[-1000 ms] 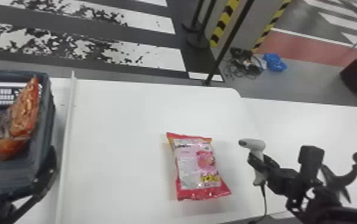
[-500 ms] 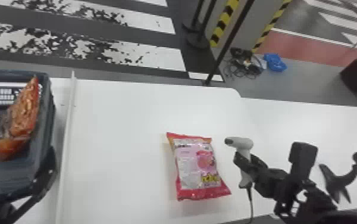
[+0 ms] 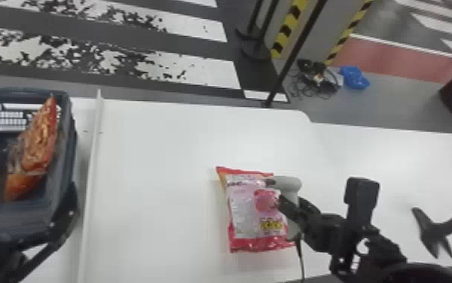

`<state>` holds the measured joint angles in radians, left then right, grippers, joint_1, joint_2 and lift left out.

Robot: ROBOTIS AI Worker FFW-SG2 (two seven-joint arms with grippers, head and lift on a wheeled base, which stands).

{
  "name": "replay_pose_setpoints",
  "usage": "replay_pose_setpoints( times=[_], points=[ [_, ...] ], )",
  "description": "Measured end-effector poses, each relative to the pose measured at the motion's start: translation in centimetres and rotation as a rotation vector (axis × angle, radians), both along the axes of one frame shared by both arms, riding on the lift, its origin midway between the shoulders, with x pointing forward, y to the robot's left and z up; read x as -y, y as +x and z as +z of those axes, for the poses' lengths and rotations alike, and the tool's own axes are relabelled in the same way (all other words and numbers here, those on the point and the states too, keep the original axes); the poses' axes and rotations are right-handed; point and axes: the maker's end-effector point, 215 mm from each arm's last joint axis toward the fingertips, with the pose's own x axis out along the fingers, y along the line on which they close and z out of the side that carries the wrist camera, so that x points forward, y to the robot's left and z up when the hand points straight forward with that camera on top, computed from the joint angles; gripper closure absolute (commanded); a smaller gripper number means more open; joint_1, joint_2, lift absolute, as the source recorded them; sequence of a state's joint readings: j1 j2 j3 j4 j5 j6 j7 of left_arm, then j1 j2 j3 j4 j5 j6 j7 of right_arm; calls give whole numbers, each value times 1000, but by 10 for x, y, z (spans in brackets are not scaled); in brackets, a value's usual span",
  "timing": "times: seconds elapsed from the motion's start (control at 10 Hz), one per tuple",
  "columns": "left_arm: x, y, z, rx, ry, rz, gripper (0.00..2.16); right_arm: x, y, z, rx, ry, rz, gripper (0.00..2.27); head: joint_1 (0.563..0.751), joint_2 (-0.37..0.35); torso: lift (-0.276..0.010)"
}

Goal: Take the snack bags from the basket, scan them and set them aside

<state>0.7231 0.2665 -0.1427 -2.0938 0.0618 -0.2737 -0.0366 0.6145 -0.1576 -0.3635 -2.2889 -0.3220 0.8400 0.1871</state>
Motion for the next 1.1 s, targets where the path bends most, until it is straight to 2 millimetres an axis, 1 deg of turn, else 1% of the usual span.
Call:
replay_pose_setpoints(
  times=[0.2, 0.4, 1.1],
  points=[
    [-3, 1, 2, 3, 2, 2, 80, 1, 9, -12, -10, -7, -3, 2246, 695, -297, -75],
    [-7, 1, 2, 3, 7, 8, 80, 7, 12, -25, -31, -10, -7, 2246, 695, -298, -75],
    [-6, 1, 2, 0, 10, 8, 80, 8, 12, -30, -40, -20, 5, 2246, 695, -300, -75]
  ],
)
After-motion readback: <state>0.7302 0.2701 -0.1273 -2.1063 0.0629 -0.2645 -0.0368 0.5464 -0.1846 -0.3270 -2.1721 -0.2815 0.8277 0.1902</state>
